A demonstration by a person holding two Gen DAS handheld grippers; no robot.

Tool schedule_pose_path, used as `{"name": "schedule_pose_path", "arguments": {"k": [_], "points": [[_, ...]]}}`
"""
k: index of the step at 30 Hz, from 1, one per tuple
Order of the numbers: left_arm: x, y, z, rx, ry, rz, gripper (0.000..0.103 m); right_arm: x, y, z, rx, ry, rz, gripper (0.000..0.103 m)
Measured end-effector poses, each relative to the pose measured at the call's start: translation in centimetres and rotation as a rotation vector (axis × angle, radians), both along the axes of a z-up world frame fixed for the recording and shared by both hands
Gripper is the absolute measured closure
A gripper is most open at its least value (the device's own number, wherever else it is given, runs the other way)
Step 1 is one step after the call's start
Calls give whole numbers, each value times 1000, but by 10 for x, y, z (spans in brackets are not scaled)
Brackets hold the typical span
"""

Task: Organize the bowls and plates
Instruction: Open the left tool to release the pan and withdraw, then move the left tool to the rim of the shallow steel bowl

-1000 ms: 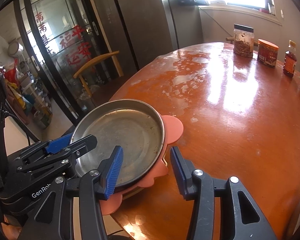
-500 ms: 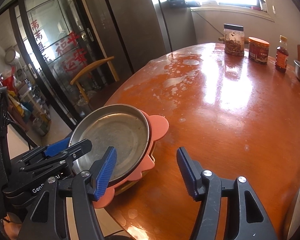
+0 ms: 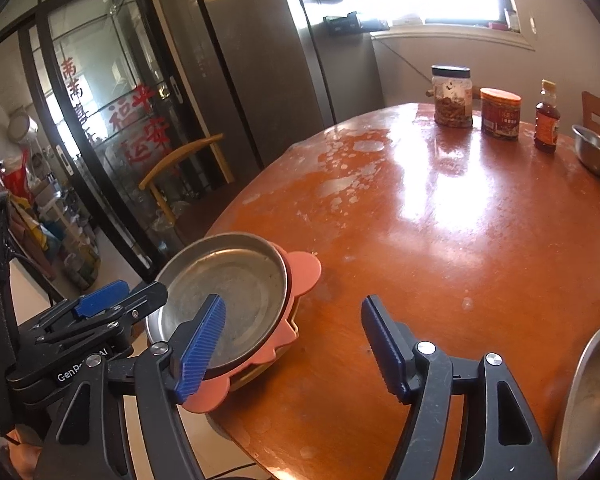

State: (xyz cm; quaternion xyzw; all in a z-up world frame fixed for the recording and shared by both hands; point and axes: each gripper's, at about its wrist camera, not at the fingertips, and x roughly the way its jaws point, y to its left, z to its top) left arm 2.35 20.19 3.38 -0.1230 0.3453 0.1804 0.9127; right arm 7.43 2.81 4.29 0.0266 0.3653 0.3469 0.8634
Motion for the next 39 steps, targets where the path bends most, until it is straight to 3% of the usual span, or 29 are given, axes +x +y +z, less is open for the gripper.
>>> {"name": "schedule_pose_path", "arguments": {"k": [12,39], "points": [[-11,-28,23,26,-37,-32,35,-14,-31,28,32,-95,-64,26],[-5,-144,48,27,-44,-248,34,-60,-157,57,133,-130,-243,24]]}}
